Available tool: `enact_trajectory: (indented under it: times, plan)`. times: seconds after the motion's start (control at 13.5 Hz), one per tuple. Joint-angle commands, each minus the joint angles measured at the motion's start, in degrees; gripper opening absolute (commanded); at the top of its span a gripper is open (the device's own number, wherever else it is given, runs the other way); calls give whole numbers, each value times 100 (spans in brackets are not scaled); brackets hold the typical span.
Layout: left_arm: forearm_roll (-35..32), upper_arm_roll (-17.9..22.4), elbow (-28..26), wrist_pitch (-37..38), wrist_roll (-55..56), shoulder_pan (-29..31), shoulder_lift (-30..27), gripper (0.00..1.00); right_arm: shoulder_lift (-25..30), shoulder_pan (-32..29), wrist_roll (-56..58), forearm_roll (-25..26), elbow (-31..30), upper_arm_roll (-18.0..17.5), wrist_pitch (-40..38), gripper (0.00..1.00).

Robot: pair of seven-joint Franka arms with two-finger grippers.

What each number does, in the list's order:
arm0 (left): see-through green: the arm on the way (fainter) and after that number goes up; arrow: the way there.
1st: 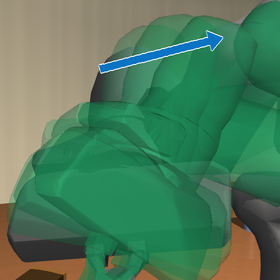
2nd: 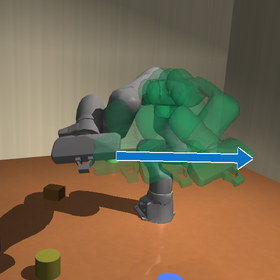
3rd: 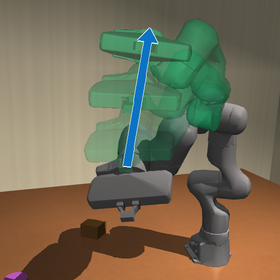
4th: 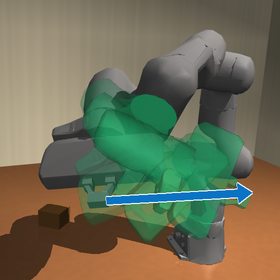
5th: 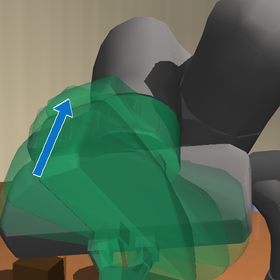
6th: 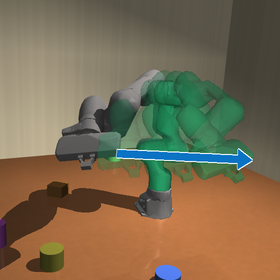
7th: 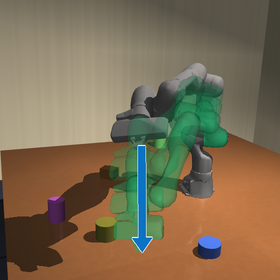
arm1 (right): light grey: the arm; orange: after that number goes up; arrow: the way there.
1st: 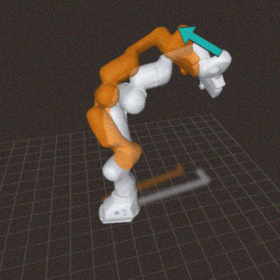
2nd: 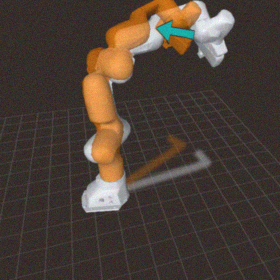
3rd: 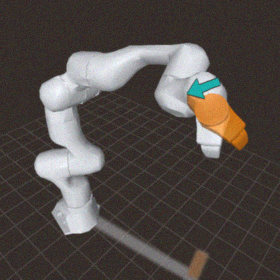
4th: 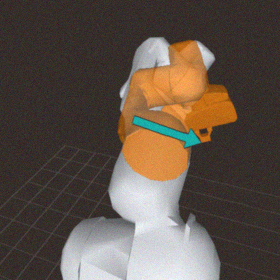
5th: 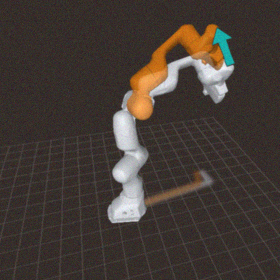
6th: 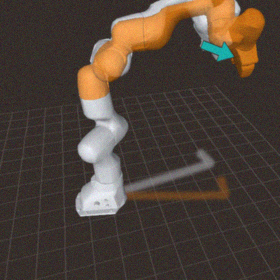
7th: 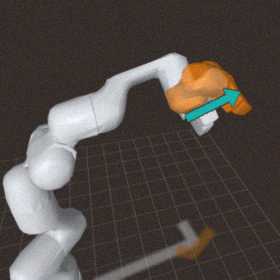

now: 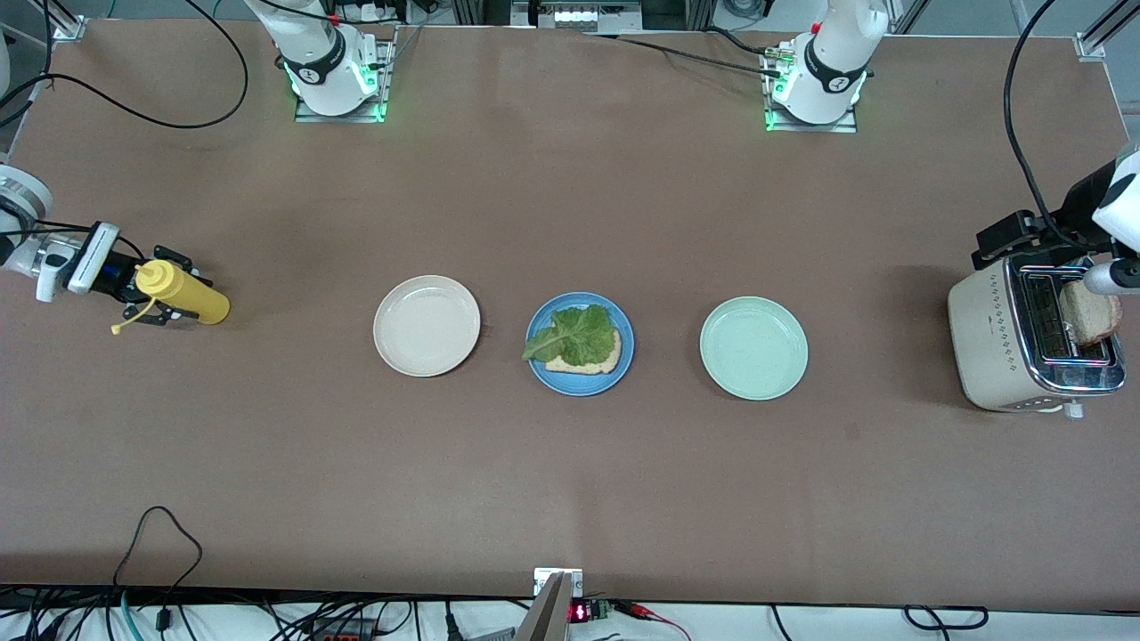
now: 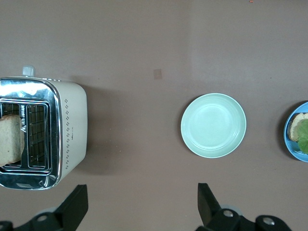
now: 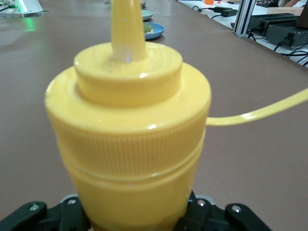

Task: Make sandwich in blue plate with both arms
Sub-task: 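Grasp the yellow squeeze bottle with the right gripper and lift it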

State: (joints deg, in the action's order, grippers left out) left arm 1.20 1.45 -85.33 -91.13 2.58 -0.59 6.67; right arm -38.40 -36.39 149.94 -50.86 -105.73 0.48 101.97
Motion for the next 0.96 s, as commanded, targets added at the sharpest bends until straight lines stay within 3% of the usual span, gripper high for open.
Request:
enact_trajectory:
  times: [0.0, 0.22, 0.74, 0.89]
  plan:
    - [56, 5, -19, 33, -126, -3, -43, 100, 446, 412, -331, 154, -9, -40, 322, 0]
    - [56, -13, -19, 33, -126, -3, -43, 100, 1087, 807, -1393, 716, -71, -390, 683, 0]
    - [56, -13, -10, 16, -126, -3, -34, 100, 2432, 2616, -4828, 2333, -273, -435, 1061, 0]
    - [56, -13, -19, 25, -126, -3, -43, 100, 2636, 3100, -6084, 2859, -299, -618, 1236, 0]
